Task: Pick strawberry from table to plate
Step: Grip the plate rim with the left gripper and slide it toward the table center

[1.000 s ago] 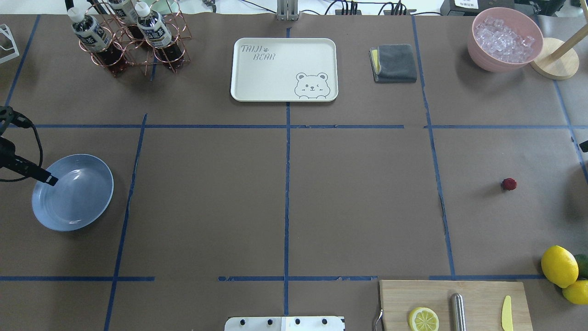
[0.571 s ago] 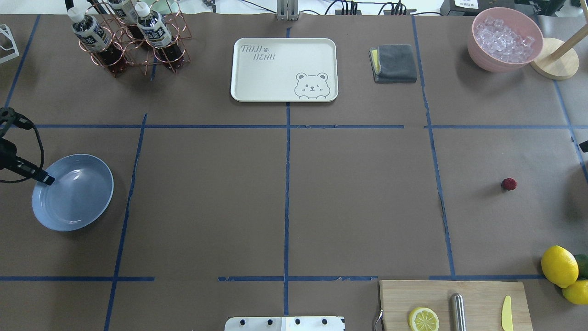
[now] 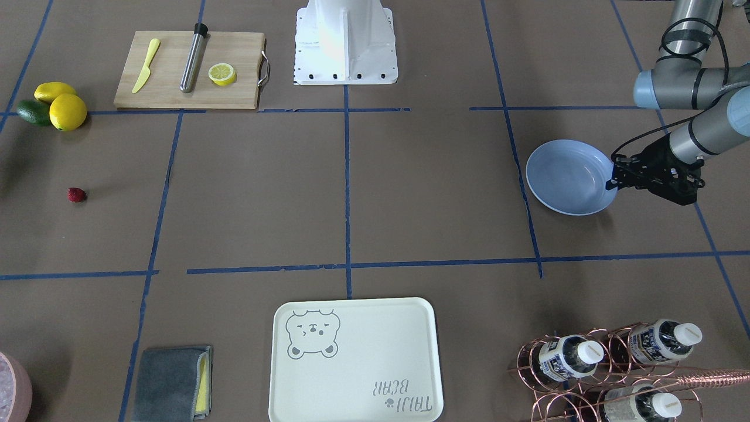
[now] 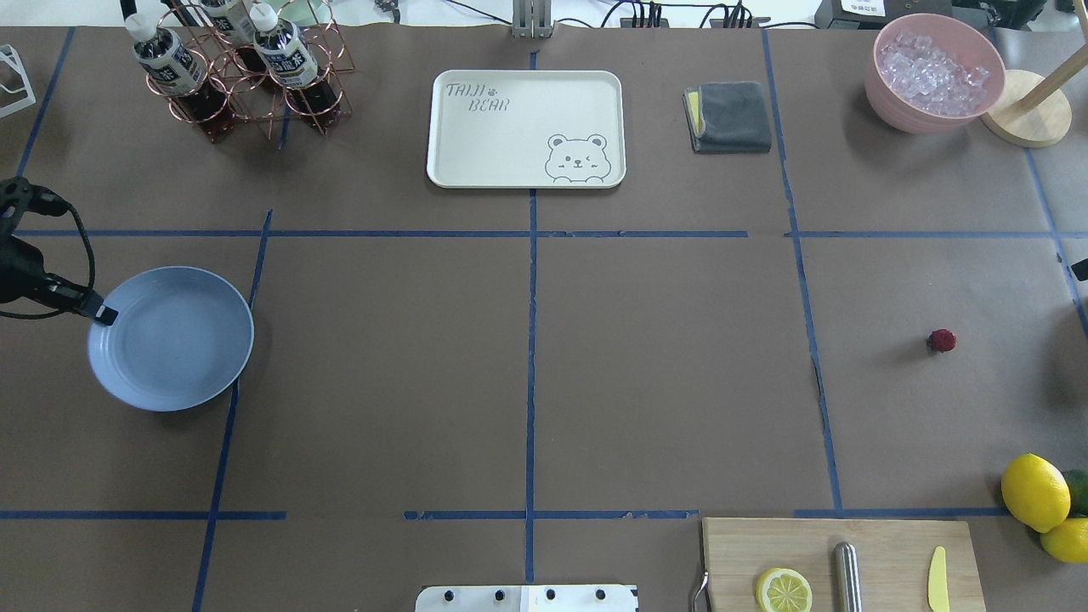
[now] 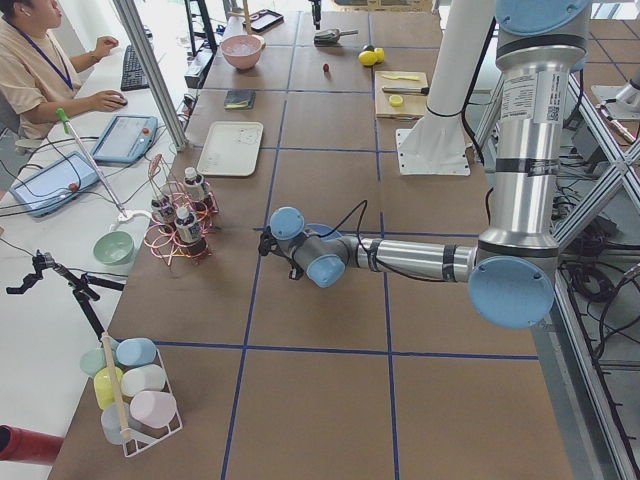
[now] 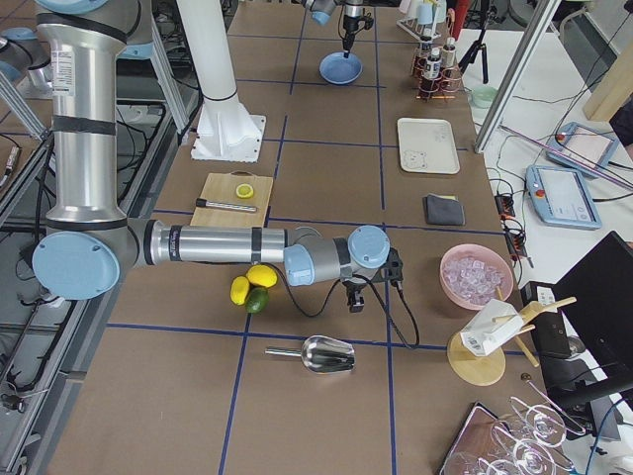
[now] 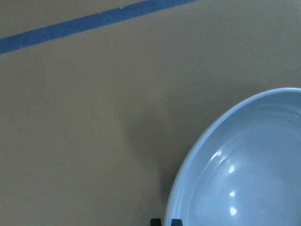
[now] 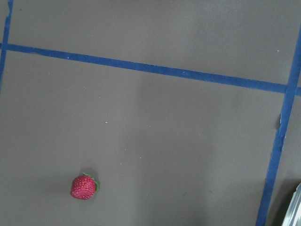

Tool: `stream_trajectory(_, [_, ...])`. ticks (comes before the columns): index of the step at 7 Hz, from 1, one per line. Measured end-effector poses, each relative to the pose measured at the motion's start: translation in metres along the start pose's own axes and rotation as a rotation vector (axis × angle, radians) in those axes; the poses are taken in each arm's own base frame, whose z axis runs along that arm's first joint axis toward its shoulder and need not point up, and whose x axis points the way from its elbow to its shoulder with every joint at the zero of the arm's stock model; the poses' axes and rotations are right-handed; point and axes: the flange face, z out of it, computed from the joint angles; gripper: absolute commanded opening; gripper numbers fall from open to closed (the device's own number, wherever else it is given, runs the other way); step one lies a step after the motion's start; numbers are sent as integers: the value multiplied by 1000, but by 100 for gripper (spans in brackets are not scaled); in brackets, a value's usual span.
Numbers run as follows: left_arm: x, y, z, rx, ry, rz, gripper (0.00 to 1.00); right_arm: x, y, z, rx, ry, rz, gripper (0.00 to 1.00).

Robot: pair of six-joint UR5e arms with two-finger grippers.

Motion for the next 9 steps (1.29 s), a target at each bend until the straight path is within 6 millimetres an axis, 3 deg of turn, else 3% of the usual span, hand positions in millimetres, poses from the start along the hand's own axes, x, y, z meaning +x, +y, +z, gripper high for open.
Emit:
stream_trajectory(2, [65, -37, -22, 60, 65, -129, 0, -2, 0, -1, 2, -1, -1, 100])
stream_trajectory(4, [155, -66, -10, 52, 159, -182, 0, -3, -1, -2, 4, -2, -3, 100])
stream_trajectory(5, [212, -75, 6, 27, 213, -187, 0, -5, -2, -3, 5, -2, -5, 100])
stream_trajectory(7, [327, -78, 62, -2, 258, -180, 0, -8, -5, -4, 8, -3, 2, 100])
stream_trajectory(8, [368, -78, 90, 20, 253, -184, 0, -11, -7, -4, 8, -4, 11, 100])
stream_trajectory(9, [392, -77, 109, 47, 242, -186, 0, -16, -10, -2, 7, -5, 28, 100])
